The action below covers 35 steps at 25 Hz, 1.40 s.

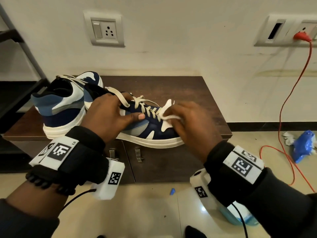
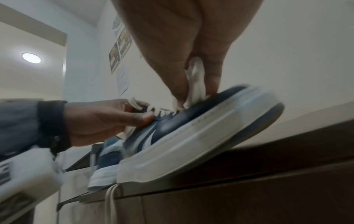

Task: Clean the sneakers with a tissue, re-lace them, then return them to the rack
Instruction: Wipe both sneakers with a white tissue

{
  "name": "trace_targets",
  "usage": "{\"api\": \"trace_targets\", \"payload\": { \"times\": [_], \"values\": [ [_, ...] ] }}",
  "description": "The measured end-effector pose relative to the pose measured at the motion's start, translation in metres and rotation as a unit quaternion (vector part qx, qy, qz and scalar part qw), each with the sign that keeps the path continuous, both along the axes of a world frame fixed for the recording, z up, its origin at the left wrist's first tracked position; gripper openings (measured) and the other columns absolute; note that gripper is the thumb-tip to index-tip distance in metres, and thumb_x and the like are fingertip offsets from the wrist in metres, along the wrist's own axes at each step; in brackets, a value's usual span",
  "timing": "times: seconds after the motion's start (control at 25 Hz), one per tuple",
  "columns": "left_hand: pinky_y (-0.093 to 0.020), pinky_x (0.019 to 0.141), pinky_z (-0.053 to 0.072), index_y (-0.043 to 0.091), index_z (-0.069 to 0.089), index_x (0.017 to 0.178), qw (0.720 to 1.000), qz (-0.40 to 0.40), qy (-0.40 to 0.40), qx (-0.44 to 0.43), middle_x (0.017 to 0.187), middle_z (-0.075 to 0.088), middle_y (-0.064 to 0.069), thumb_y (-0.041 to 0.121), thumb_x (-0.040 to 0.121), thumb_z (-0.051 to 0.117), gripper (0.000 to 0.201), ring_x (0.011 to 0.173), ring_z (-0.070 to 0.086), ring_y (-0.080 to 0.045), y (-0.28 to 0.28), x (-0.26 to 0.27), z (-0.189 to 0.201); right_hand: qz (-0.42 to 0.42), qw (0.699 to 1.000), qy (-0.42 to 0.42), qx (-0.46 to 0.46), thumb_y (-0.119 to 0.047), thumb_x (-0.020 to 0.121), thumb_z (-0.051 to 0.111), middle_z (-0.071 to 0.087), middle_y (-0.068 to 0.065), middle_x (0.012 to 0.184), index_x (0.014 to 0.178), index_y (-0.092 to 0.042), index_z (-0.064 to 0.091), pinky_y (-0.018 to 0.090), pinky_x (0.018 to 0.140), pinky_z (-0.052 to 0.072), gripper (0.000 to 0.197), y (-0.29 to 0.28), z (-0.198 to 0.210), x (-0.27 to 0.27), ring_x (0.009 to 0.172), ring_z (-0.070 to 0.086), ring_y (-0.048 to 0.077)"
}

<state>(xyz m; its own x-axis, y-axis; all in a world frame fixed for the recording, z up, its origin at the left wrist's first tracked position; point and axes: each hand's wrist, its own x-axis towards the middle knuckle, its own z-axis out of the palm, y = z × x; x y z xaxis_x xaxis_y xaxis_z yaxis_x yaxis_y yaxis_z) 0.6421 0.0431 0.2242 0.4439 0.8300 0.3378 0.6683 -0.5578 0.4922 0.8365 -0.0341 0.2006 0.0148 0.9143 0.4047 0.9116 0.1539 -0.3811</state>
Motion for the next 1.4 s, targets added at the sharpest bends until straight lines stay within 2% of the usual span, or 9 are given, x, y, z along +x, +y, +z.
{"api": "trace_targets", "payload": {
  "times": [0.32,0.4,0.56,0.72,0.84,1.0,1.16,1.28,1.4],
  "values": [
    [-0.045,0.091,0.027,0.024,0.063,0.117,0.980,0.103,0.134,0.105,0.120,0.054,-0.006,0.035,0.078,0.073,0.041,0.115,0.035,-0.036,0.004,0.007,-0.002,0.034,0.999,0.013,-0.032,-0.014,0.087,0.061,0.066,0.000,0.102,0.100,-0.019,0.070,0.024,0.078,0.035,0.016,-0.006,0.011,0.002,0.098,0.055,0.019],
    [-0.047,0.092,0.030,0.020,0.065,0.114,0.982,0.110,0.113,0.108,0.122,0.048,-0.009,0.027,0.077,0.076,0.039,0.115,0.035,-0.038,0.004,0.007,-0.003,-0.016,0.998,0.020,-0.052,-0.017,0.089,0.059,0.064,-0.004,0.106,0.102,-0.023,0.069,0.020,0.075,0.032,0.018,-0.003,0.013,0.014,0.103,0.052,0.014],
    [-0.040,0.096,0.033,0.014,0.061,0.116,0.987,0.104,0.079,0.095,0.126,0.046,-0.010,0.021,0.077,0.076,0.043,0.118,0.034,-0.035,0.003,0.010,-0.009,0.128,0.990,0.004,-0.056,-0.017,0.086,0.064,0.065,-0.006,0.108,0.101,-0.024,0.070,0.018,0.081,0.036,0.017,-0.011,0.011,0.001,0.102,0.053,0.010],
    [-0.031,0.091,0.035,0.012,0.058,0.120,0.994,0.072,0.037,0.075,0.122,0.051,-0.011,0.017,0.078,0.075,0.046,0.115,0.045,-0.029,0.007,0.007,-0.009,0.036,0.998,0.034,-0.043,-0.016,0.088,0.061,0.062,-0.005,0.106,0.103,-0.024,0.068,0.019,0.075,0.033,0.018,-0.001,0.011,0.013,0.101,0.052,0.013],
    [-0.025,0.085,0.034,0.014,0.057,0.119,0.994,0.076,0.017,0.079,0.121,0.051,-0.008,0.015,0.077,0.076,0.046,0.110,0.049,-0.024,0.005,0.006,-0.008,0.090,0.994,0.041,-0.049,-0.018,0.087,0.063,0.064,-0.009,0.104,0.101,-0.026,0.070,0.008,0.074,0.034,0.017,-0.006,0.007,0.004,0.094,0.052,0.004],
    [-0.031,0.090,0.040,0.017,0.060,0.117,0.992,0.091,0.001,0.087,0.124,0.046,-0.011,0.012,0.072,0.080,0.049,0.115,0.045,-0.027,0.006,0.005,-0.012,-0.007,0.995,0.097,-0.033,-0.015,0.089,0.059,0.065,-0.005,0.105,0.104,-0.023,0.068,0.015,0.074,0.036,0.019,-0.004,0.007,0.009,0.096,0.054,0.009],
    [-0.033,0.098,0.035,0.021,0.058,0.121,0.988,0.127,0.009,0.087,0.131,0.040,-0.012,0.011,0.075,0.077,0.051,0.125,0.035,-0.031,0.002,0.007,-0.015,0.073,0.997,-0.015,-0.029,-0.012,0.089,0.059,0.063,0.001,0.105,0.103,-0.018,0.068,0.019,0.076,0.036,0.018,-0.006,0.005,-0.003,0.098,0.054,0.015],
    [-0.036,0.097,0.036,0.022,0.058,0.121,0.989,0.118,0.016,0.087,0.129,0.042,-0.014,0.010,0.075,0.076,0.050,0.124,0.035,-0.034,0.005,0.005,-0.014,-0.022,0.999,0.023,-0.042,-0.012,0.089,0.056,0.062,0.000,0.107,0.106,-0.018,0.066,0.016,0.072,0.029,0.020,-0.001,0.006,0.005,0.100,0.054,0.017],
    [-0.036,0.098,0.037,0.020,0.058,0.122,0.991,0.101,0.011,0.085,0.127,0.045,-0.014,0.007,0.076,0.075,0.050,0.122,0.041,-0.032,0.010,0.000,-0.015,0.048,0.997,0.024,-0.058,-0.013,0.087,0.060,0.063,-0.002,0.104,0.102,-0.018,0.067,0.013,0.071,0.033,0.018,-0.005,0.005,0.007,0.095,0.054,0.012]
  ]
}}
